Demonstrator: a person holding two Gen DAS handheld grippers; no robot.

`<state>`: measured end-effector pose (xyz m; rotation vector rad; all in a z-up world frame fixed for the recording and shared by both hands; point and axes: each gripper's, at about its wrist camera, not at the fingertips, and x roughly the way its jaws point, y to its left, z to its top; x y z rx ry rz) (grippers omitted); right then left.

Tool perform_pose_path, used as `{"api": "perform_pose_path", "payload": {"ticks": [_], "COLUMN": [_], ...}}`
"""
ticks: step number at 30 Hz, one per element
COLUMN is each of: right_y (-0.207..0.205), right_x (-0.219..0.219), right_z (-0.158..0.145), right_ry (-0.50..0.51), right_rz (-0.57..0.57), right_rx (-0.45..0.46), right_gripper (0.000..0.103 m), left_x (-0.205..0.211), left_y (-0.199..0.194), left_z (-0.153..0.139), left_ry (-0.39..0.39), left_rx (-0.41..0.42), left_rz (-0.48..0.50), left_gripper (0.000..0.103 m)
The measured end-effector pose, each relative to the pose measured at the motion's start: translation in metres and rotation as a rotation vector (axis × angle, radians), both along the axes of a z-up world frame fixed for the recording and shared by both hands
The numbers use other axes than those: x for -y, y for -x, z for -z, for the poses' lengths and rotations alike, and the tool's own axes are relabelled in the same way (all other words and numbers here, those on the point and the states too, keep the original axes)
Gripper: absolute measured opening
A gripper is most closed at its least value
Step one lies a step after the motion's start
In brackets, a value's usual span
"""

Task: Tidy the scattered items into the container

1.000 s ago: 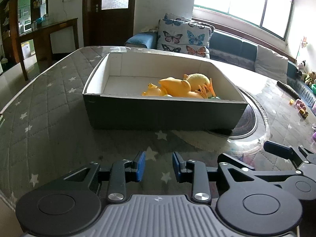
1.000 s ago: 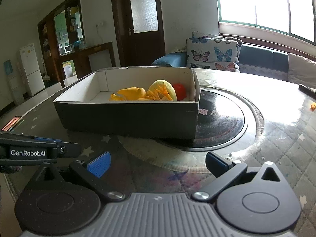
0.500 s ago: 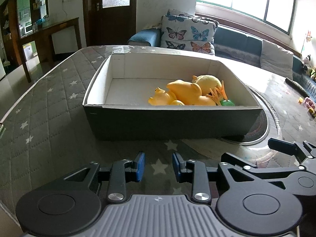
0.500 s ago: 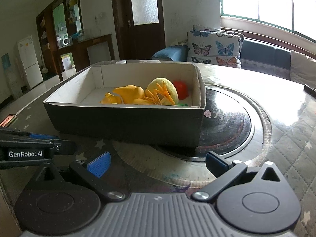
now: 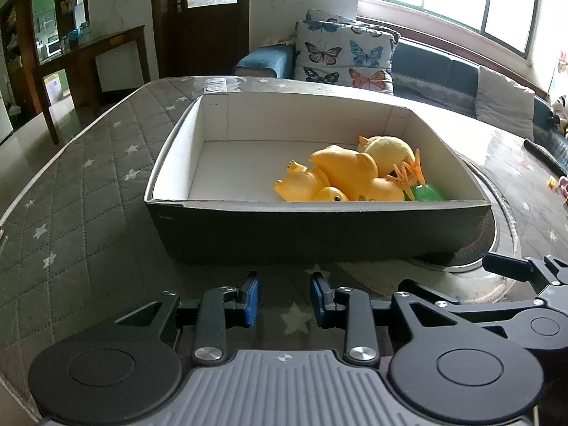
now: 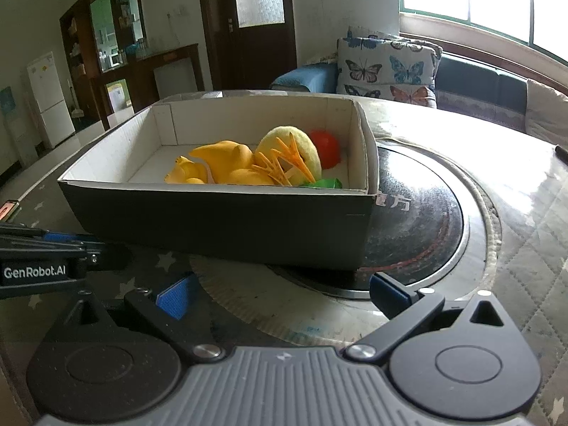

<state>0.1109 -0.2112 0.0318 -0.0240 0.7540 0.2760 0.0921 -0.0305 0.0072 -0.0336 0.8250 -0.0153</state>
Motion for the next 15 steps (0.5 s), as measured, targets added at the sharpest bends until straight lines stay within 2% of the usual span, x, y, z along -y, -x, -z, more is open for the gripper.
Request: {"api": "perform_pose_path", "payload": {"ticks": [15], "right_y": [-0.014], "right_x": [-0.006], "right_z": [0.003], "right_ry": [0.009], "right_rz": [-0.016], "right_rx": [-0.015], "right_gripper": [0.103], "left_x": [-0.008], "left_y": [-0.014], "left_z": [0.004], "left_ry": [0.043], "left_rx": [-0.044], "left_rz": [-0.033], "left_gripper": [0.032]}}
